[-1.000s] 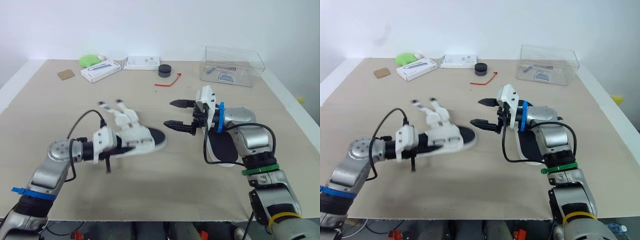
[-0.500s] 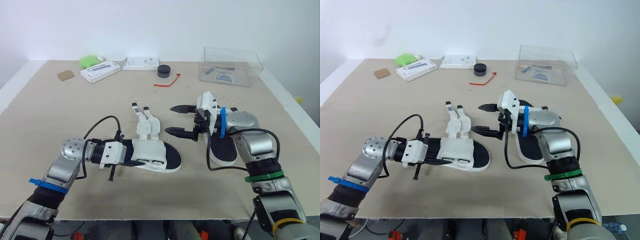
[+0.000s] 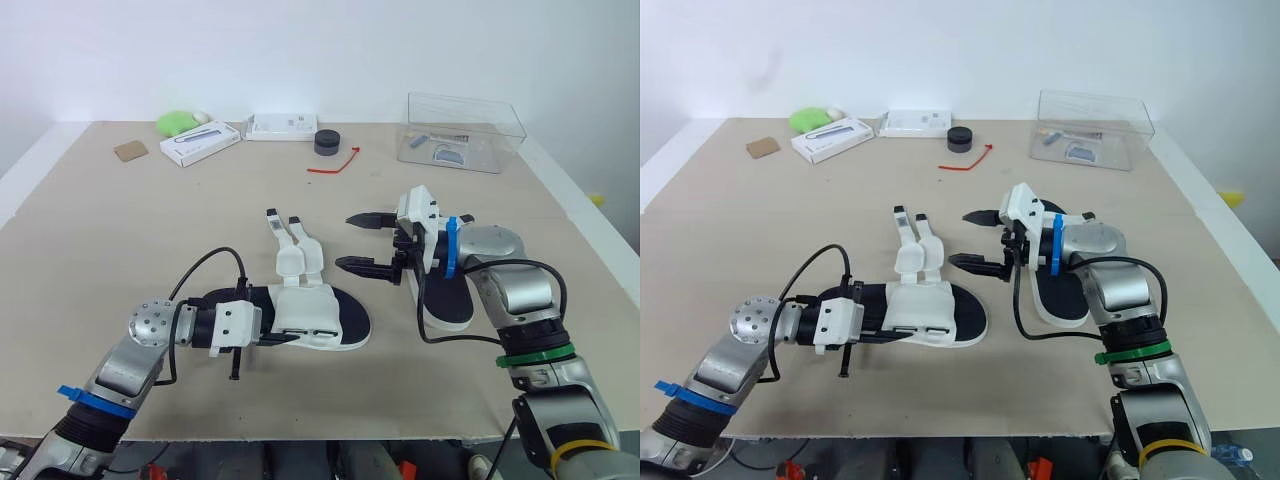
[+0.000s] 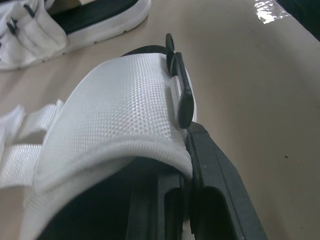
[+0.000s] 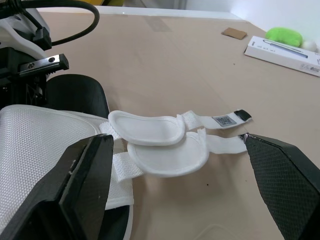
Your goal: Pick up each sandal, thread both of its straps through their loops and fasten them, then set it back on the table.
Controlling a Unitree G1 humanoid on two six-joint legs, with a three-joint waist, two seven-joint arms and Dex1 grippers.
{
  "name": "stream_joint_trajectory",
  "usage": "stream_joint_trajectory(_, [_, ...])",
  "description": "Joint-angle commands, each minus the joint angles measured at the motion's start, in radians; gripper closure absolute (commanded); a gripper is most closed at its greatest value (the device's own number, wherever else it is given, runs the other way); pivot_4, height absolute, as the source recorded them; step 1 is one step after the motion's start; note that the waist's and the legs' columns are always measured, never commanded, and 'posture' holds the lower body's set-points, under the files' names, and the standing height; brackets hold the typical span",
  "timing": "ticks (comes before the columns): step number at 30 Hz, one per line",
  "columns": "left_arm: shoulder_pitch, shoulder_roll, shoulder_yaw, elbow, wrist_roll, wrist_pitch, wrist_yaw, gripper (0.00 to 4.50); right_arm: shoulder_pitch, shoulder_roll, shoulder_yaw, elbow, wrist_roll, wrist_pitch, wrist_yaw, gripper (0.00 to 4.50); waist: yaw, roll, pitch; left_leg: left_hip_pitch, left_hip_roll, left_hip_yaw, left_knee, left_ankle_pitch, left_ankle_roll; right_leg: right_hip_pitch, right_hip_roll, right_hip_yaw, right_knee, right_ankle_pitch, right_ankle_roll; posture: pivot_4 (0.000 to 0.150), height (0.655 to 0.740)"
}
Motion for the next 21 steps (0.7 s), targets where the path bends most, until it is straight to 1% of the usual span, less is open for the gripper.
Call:
stream_joint_trajectory(1, [0.002, 0.010, 0.025, -0.052, -0.011, 0.026, 0.033, 4.39, -0.014, -0.009, -0.034, -0.016, 0.018, 0.000, -0.003, 0.00, 0.000, 0.000, 0.000, 0.000, 0.000, 0.000, 0.000, 0.000, 0.000, 0.000, 0.000, 0.000, 0.000, 0.000, 0.000, 0.150, 0.7400])
stream_joint_trajectory(10, [0.006, 0.005, 0.032, -0.088, -0.007, 0.096, 0.108, 4.39, 0.026, -0.062, -0.069, -0.023, 0.034, 0.043, -0.004, 0.00, 0.000, 0.000, 0.000, 0.000, 0.000, 0.000, 0.000, 0.000, 0.000, 0.000, 0.000, 0.000, 0.000, 0.000, 0.000, 0.150, 0.7400])
stream_joint_trajectory(14, [0.017, 0.007, 0.029, -0.099, -0.027, 0.124, 0.102, 4.39, 0.053, -0.068, -0.075, -0.038, 0.028, 0.033, -0.017, 0.00, -0.001, 0.000, 0.000, 0.000, 0.000, 0.001, 0.000, 0.000, 0.000, 0.000, 0.000, 0.001, 0.000, 0.000, 0.000, 0.150, 0.7400])
stream_joint_trajectory(18, [0.016, 0.023, 0.010, -0.115, -0.045, 0.145, 0.052, 4.39, 0.055, -0.063, -0.064, -0.039, 0.021, 0.020, -0.019, 0.00, -0.001, 0.000, 0.000, 0.001, 0.001, 0.000, 0.000, 0.000, 0.000, 0.000, 0.001, 0.001, 0.000, 0.000, 0.000, 0.150, 0.7400])
stream_joint_trajectory(19, [0.015, 0.027, 0.012, -0.122, -0.057, 0.159, 0.041, 3.83, 0.056, -0.061, -0.061, -0.041, 0.020, 0.019, -0.018, 0.00, -0.001, 0.000, 0.000, 0.001, 0.001, 0.000, 0.000, 0.000, 0.000, 0.000, 0.001, 0.001, 0.000, 0.000, 0.000, 0.150, 0.7400])
stream_joint_trajectory(20, [0.013, 0.032, 0.018, -0.130, -0.071, 0.167, 0.031, 3.82, 0.058, -0.062, -0.056, -0.043, 0.019, 0.017, -0.013, 0.00, -0.001, 0.000, 0.000, 0.001, 0.001, 0.000, 0.000, 0.000, 0.000, 0.000, 0.001, 0.001, 0.000, 0.000, 0.000, 0.150, 0.7400])
stream_joint_trajectory(21, [0.011, 0.037, 0.025, -0.137, -0.083, 0.173, 0.022, 3.71, 0.061, -0.063, -0.051, -0.043, 0.017, 0.014, -0.008, 0.00, -0.001, 0.000, 0.000, 0.001, 0.001, 0.000, 0.000, 0.000, 0.000, 0.000, 0.001, 0.001, 0.000, 0.000, 0.000, 0.150, 0.7400])
